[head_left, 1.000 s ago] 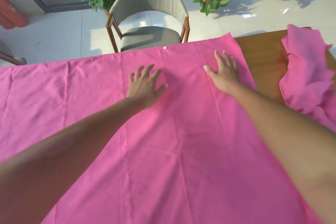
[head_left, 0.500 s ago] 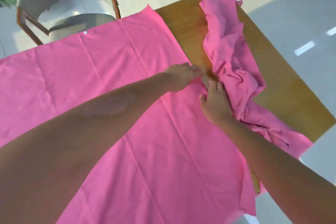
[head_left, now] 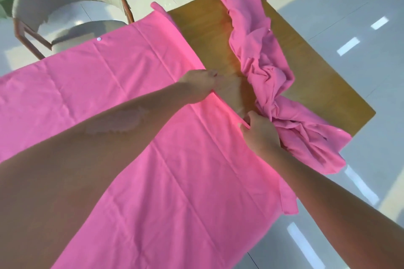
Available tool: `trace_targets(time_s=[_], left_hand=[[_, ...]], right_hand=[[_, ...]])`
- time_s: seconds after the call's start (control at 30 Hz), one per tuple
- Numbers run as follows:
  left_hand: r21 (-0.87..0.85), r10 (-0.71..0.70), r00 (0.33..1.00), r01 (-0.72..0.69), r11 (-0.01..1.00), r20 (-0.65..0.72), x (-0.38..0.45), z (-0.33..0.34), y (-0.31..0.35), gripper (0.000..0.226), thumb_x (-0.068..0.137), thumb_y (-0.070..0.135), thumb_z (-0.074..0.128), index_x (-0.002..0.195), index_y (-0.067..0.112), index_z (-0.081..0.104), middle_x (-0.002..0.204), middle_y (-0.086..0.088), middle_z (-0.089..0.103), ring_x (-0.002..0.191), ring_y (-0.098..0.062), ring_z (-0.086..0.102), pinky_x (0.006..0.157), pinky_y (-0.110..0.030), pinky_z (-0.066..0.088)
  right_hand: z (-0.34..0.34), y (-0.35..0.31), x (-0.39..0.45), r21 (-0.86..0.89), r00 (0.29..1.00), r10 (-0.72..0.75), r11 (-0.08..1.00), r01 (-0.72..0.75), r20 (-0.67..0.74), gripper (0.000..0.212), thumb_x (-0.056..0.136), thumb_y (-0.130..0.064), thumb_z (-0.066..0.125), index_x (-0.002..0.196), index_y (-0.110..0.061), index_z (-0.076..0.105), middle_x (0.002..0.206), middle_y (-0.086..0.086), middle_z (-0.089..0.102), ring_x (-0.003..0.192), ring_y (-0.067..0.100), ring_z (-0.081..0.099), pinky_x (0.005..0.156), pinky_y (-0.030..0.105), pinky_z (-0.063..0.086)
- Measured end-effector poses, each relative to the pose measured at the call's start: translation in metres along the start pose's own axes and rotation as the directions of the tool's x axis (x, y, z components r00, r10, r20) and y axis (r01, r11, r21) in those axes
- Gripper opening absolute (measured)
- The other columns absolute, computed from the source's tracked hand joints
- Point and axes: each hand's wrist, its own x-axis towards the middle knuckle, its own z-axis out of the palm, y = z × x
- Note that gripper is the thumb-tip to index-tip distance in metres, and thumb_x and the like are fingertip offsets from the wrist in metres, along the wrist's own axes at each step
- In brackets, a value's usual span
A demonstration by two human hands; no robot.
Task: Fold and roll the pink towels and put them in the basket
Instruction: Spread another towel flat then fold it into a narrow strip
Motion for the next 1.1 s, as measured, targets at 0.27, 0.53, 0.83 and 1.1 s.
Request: trace_targets(time_s=[0.27,0.53,0.83,1.1], left_hand=[[-0.141,-0.014,0.994,-0.002,0.99,-0.112,-0.124,-0.028,-0.004,0.044,0.084,-0.01,0.041,0.121,0.008,0.057,0.113,-0.012,0.057,0.109,-0.033,0.057,0.081,-0.049,0.05],[-0.157,-0.117,0.98,0.091,0.983,-0.162,-0.3,-0.048,-0.018,0.018,0.082,-0.005,0.049,0.094,0.002,0.061,0.103,-0.014,0.059,0.1,-0.034,0.057,0.076,-0.045,0.047],[-0.232,-0.293,0.934,0.245,0.941,-0.204,-0.478,-0.06,-0.032,0.017,0.081,-0.006,0.055,0.095,0.0,0.063,0.102,-0.014,0.061,0.098,-0.036,0.06,0.085,-0.048,0.05],[-0.247,-0.377,0.888,0.315,0.916,-0.265,-0.593,-0.063,-0.039,0.013,0.081,-0.005,0.058,0.089,0.003,0.063,0.098,-0.011,0.061,0.092,-0.033,0.061,0.078,-0.045,0.05]], right_hand=[[-0.012,-0.081,-0.1,-0.01,0.985,-0.152,0.988,0.152,-0.08,0.029,0.101,-0.026,0.05,0.076,-0.011,0.049,0.075,0.008,0.053,0.074,0.033,0.052,0.058,0.038,0.032],[0.012,-0.187,-0.207,-0.012,0.954,-0.286,0.958,0.286,-0.089,0.015,0.098,-0.023,0.05,0.085,-0.016,0.05,0.08,0.008,0.062,0.074,0.034,0.055,0.058,0.036,0.03],[0.05,-0.285,-0.318,-0.036,0.893,-0.437,0.9,0.435,-0.11,0.012,0.097,-0.024,0.051,0.096,-0.015,0.06,0.082,0.011,0.069,0.073,0.036,0.062,0.056,0.035,0.031],[0.072,-0.352,-0.395,0.08,0.862,-0.497,0.86,0.504,-0.099,0.024,0.098,-0.025,0.054,0.077,-0.024,0.042,0.075,0.01,0.065,0.07,0.034,0.058,0.057,0.035,0.028]])
